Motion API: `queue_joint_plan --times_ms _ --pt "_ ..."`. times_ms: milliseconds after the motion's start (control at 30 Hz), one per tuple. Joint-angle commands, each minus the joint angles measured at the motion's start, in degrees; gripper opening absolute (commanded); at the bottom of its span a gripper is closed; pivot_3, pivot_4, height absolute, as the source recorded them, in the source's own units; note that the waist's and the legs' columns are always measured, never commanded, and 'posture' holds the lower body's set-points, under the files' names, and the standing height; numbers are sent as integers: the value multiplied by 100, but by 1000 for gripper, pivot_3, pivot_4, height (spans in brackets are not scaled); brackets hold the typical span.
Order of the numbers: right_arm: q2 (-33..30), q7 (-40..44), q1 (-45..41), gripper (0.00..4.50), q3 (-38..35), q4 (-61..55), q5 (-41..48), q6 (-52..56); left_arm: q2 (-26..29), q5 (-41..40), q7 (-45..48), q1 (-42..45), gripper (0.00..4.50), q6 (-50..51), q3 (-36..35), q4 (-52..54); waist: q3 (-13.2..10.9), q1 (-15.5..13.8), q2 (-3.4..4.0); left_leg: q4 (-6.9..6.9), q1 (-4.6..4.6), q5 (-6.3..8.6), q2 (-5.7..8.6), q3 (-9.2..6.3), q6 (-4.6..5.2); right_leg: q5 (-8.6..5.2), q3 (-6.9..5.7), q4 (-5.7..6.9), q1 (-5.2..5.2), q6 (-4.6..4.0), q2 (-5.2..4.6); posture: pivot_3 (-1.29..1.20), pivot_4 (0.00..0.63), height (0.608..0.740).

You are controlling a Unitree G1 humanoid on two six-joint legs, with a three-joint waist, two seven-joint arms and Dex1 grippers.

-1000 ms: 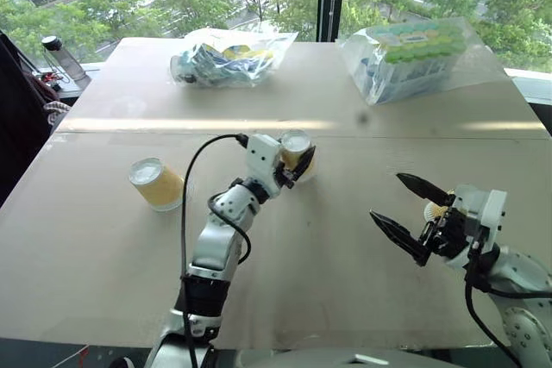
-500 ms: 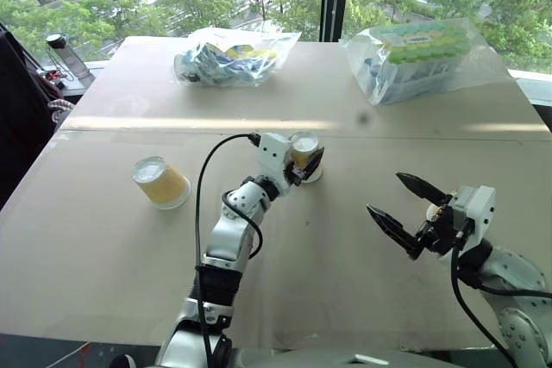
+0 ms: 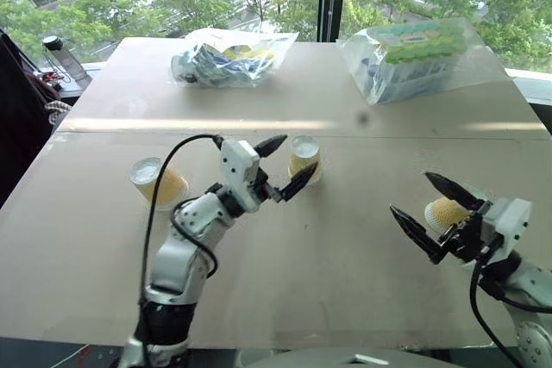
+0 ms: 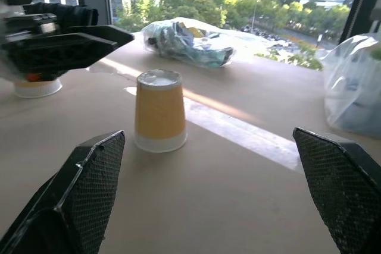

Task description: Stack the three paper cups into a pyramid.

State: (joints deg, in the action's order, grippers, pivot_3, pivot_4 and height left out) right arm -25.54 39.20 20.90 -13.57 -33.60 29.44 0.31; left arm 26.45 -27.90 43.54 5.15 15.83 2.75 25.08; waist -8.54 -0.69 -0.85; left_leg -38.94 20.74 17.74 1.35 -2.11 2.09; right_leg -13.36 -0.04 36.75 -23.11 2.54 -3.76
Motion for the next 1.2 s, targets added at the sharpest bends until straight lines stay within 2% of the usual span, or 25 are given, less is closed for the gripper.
queue_joint_plan --times_ms 33,167,267,567,933,1200 --pt "84 -170 122 4500 -357 -97 31 -204 724 -734 839 -106 4476 523 -137 663 -2 -21 2 0 2 0 0 -1 0 0 -1 -1 0 0 0 0 150 740" --pt "201 -306 308 4500 -634 1 36 -273 1440 -1296 1386 -127 4476 979 -275 965 -4 -12 12 0 2 0 0 -2 1 -2 -3 0 1 -3 9 0 150 740" --pt "375 -550 408 4500 -856 270 -80 -329 1730 -1535 1594 -39 4476 1249 -277 1114 -6 -9 10 0 1 1 -2 2 2 -2 1 -2 1 -3 9 0 150 740" --pt "455 -847 276 4500 -986 764 -212 -142 1721 -1670 1520 290 4476 1418 -310 1129 -10 4 16 1 -1 1 -2 9 2 -3 11 -2 1 -4 18 0 150 740" --pt "259 -1080 -216 4500 -822 683 6 817 1529 -1790 1206 443 4476 1517 -335 1262 -10 -8 16 1 0 1 -2 10 2 -2 13 -3 0 -3 17 0 150 740" --pt "277 -1058 -138 4500 -834 754 6 997 1463 -1296 1039 465 4476 1109 -321 1190 -10 -5 17 1 1 1 -1 10 2 -2 13 -4 0 -3 18 0 150 740"
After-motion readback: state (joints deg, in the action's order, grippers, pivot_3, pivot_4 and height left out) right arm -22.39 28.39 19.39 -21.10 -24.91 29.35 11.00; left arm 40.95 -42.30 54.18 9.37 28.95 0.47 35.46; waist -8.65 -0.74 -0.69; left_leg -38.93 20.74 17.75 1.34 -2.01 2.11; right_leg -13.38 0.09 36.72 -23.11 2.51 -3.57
